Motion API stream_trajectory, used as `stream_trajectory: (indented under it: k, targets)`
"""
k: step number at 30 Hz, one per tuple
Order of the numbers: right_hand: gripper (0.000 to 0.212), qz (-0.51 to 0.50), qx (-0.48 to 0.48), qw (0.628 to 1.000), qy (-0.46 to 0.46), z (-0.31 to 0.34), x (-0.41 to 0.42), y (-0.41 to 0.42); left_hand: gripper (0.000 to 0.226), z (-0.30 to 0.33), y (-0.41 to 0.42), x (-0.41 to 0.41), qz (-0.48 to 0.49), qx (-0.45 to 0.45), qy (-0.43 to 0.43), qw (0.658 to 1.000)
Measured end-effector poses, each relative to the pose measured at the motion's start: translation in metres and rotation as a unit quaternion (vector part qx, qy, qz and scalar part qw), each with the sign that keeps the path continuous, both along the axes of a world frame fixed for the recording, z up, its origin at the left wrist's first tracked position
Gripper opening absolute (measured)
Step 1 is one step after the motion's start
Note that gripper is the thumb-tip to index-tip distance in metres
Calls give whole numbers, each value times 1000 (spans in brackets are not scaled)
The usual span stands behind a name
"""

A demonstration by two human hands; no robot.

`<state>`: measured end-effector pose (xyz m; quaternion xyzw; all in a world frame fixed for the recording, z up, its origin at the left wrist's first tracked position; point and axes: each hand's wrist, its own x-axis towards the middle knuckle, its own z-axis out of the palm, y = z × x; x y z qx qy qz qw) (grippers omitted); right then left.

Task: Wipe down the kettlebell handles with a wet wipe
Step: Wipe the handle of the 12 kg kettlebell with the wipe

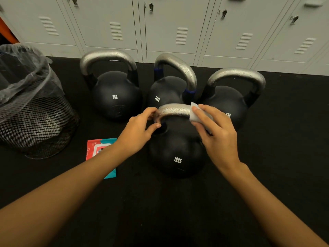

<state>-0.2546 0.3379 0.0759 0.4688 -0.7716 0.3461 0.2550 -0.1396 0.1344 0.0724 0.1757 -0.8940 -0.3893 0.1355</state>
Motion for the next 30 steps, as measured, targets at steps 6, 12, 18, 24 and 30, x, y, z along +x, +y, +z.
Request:
stream_trajectory:
  k: [6,12,18,24,30]
  targets:
    - [36,12,30,999,39,8,1,-22,49,0,-1,-1,4,1,-8,1000]
    - [41,29,11,999,-8,7,-13,8,49,1,0,1,-1,7,-9,1000]
    - [44,22,-2,983,-185,13,-12,18,50,2,1,1,3,10,-13,1000]
    - [32,15,142,971,-190,51,-14,-21,50,2,1,1,5,15,-14,1000]
    - [39,-14,244,965,-93,54,1,-70,47,4,2,0,-2,12,-8,1000]
